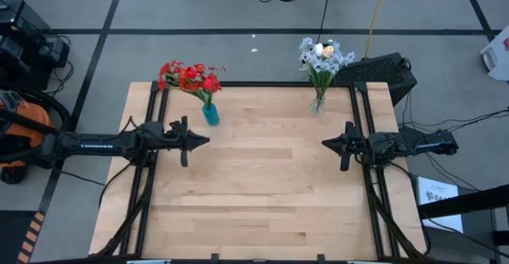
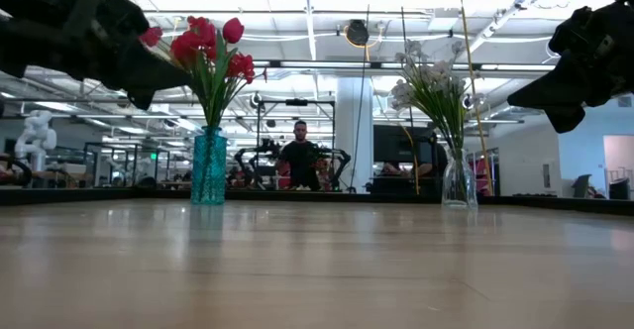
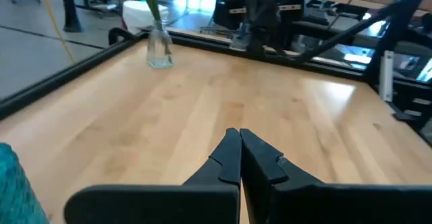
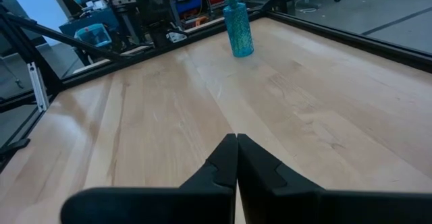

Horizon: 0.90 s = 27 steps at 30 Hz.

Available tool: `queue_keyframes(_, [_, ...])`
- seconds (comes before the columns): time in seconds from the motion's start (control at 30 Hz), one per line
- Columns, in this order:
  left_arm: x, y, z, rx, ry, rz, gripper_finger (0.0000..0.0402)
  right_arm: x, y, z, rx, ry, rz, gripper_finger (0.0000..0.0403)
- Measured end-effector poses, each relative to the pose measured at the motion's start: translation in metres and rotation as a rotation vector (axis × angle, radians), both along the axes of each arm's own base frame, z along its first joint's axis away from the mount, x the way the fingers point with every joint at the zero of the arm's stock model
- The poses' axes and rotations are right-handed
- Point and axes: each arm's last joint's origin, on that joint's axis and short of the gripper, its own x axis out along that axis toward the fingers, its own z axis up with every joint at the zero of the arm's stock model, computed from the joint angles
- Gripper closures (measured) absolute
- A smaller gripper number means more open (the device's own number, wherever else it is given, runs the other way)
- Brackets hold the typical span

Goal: Sort flowers into vase by color
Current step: Return to Home Position

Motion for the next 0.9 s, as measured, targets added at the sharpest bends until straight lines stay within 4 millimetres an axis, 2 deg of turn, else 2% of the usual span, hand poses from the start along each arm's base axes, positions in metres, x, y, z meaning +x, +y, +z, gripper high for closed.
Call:
queue_keyframes(0.2, [-0.015,-0.007,0.004,-0.029,-0.024,-0.037,0.04,0.0,0.0,0.0,0.0,0.0,0.001,0.0403])
queue_keyframes(0.33, [-0.022,-0.011,-0.001,-0.033,0.02,-0.046,0.04,0.0,0.0,0.0,-0.002,0.001,0.001,0.0403])
queue_keyframes(0.67, [-0.028,-0.02,-0.014,-0.059,0.081,-0.105,0.04,0.0,0.0,0.0,-0.036,0.009,0.015,0.0403])
queue_keyframes(0.9, [-0.03,-0.023,-0.019,-0.097,0.047,-0.125,0.0401,0.0,0.001,0.0,-0.057,0.015,0.055,0.0403])
